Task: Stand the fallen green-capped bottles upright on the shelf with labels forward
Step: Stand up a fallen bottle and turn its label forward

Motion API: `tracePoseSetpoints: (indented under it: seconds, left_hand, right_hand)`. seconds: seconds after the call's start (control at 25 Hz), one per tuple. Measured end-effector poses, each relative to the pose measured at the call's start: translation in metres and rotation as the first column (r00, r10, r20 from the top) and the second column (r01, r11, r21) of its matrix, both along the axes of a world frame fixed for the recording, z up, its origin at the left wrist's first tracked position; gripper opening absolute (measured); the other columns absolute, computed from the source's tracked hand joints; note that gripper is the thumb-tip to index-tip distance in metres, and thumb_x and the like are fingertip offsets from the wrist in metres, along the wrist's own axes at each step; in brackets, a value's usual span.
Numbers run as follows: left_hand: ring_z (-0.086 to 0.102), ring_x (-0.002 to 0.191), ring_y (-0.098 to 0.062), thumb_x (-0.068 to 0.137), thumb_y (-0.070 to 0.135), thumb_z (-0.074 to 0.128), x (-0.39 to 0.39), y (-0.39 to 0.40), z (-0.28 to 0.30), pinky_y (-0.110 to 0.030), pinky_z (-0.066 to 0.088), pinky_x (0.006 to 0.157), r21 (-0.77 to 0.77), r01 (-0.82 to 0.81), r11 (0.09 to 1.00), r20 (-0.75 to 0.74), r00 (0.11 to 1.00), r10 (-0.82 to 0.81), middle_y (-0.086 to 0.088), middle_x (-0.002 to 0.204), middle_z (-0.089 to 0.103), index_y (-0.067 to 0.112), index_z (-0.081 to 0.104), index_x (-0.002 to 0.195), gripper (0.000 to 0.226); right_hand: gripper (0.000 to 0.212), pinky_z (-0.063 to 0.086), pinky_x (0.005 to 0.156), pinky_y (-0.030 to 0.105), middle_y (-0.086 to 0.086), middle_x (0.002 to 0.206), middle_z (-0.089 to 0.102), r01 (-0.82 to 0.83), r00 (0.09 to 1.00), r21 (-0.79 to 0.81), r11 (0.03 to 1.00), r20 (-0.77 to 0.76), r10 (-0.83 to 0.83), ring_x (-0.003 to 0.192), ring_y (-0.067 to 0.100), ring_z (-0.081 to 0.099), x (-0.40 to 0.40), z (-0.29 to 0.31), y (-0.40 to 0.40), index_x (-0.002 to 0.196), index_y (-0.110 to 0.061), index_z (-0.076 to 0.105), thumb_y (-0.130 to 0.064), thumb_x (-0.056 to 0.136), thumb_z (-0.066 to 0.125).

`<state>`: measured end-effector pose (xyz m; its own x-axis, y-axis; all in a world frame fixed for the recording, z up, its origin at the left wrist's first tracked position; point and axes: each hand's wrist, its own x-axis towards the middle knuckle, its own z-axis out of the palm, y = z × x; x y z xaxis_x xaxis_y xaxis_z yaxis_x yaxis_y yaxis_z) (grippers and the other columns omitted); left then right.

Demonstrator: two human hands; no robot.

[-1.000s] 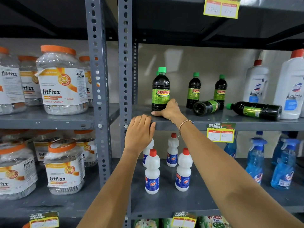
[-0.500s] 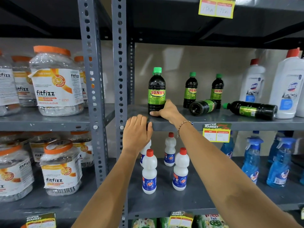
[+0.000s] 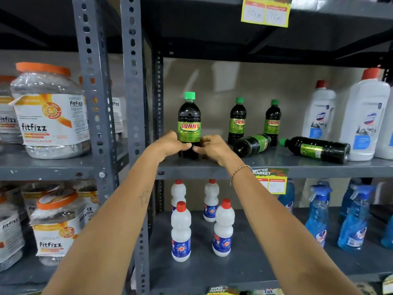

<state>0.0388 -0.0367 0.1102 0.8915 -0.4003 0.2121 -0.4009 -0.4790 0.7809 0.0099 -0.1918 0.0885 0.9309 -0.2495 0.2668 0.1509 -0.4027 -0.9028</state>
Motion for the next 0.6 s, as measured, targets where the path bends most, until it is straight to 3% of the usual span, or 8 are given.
tracePoseSetpoints:
  seconds: [0.12,0.4,0.6]
  left_hand:
    - [0.058,0.111,-0.023,0.087,0.015,0.066,0.014,-0.005,-0.015,-0.038,0.045,0.099,-0.098,-0.087,0.991,0.053,0.994,0.093,-0.009,0.119,0.063,0.010,0.057,0.123,0.037]
    - [0.059,0.109,-0.019,0.082,0.013,0.073,-0.003,0.000,-0.024,-0.031,0.044,0.094,-0.247,-0.112,0.963,0.085,0.987,0.136,-0.007,0.122,0.064,0.008,0.055,0.125,0.047]
    - [0.060,0.101,-0.015,0.076,0.016,0.079,-0.023,0.010,-0.023,-0.025,0.043,0.085,-0.273,-0.091,0.958,0.120,0.985,0.128,-0.006,0.117,0.066,0.008,0.058,0.121,0.050]
  right_hand:
    - [0.042,0.051,0.100,0.044,0.019,0.110,0.071,0.020,1.000,-0.001,1.000,0.011,-0.019,0.107,0.030,0.067,0.010,-0.005,-0.006,0.116,-0.001,0.065,-0.008,0.077,0.077]
    - [0.044,0.050,0.101,0.042,0.017,0.114,0.070,0.003,0.999,0.001,1.000,0.033,-0.003,0.109,0.027,0.066,0.001,-0.006,-0.007,0.121,-0.001,0.062,-0.007,0.079,0.075]
    - [0.039,0.049,0.099,0.031,0.013,0.111,0.067,-0.061,0.997,0.023,0.998,0.052,0.060,0.104,0.020,0.063,-0.028,-0.003,-0.005,0.121,0.000,0.061,-0.003,0.084,0.070]
